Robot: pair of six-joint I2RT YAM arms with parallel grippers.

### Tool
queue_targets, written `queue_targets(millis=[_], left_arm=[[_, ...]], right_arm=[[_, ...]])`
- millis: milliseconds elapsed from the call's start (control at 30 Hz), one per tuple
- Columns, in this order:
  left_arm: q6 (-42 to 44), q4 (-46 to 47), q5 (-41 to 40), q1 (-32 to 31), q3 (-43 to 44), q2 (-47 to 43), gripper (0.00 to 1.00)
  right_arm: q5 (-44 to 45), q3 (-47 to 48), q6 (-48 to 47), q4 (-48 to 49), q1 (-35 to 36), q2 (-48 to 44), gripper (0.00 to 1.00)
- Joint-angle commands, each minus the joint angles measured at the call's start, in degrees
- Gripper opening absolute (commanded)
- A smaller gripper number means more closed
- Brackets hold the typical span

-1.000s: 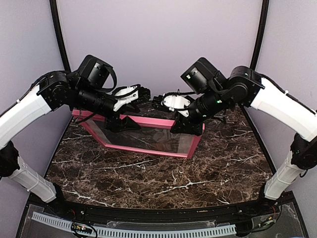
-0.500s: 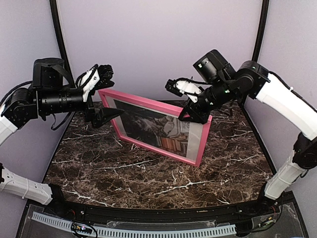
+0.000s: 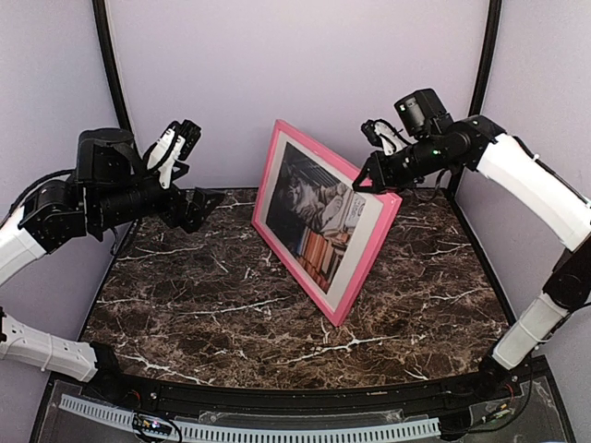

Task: Put the photo into the frame
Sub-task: Turn over the photo frame.

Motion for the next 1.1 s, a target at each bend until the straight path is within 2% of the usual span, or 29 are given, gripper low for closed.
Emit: queue_targets(millis=[0, 333, 500, 600, 733, 1067], left_arm=[[-8.3, 2.3, -3.0, 0.4, -4.4, -0.2, 0.99], [-17.5, 9.1, 0.8, 0.4, -12.8, 1.7, 0.99], [-18.7, 12.4, 2.7, 0.5, -15.4, 2.6, 0.99], [-18.8, 13.5, 3.3, 0.4, -16.4, 3.0, 0.99], [-19.0, 14.5, 4.0, 0.4, -17.5, 3.2, 0.99], [-19.8, 14.6, 4.2, 0.4, -19.6, 2.5, 0.99]], right_arm=[[-5.1, -8.6, 13.3, 20.7, -3.6, -6.2, 0.00], [-7.2, -38.8, 31.0, 42.7, -6.3, -16.3, 0.00], [-6.7, -54.8, 40.5, 53.6, -6.2, -23.4, 0.14], [-5.6, -62.6, 44.9, 58.7, -5.8, -26.6, 0.26], [-4.8, -70.7, 49.2, 63.9, -5.1, -28.6, 0.35], [-3.5, -79.2, 50.9, 68.5, -2.4, -26.6, 0.42]])
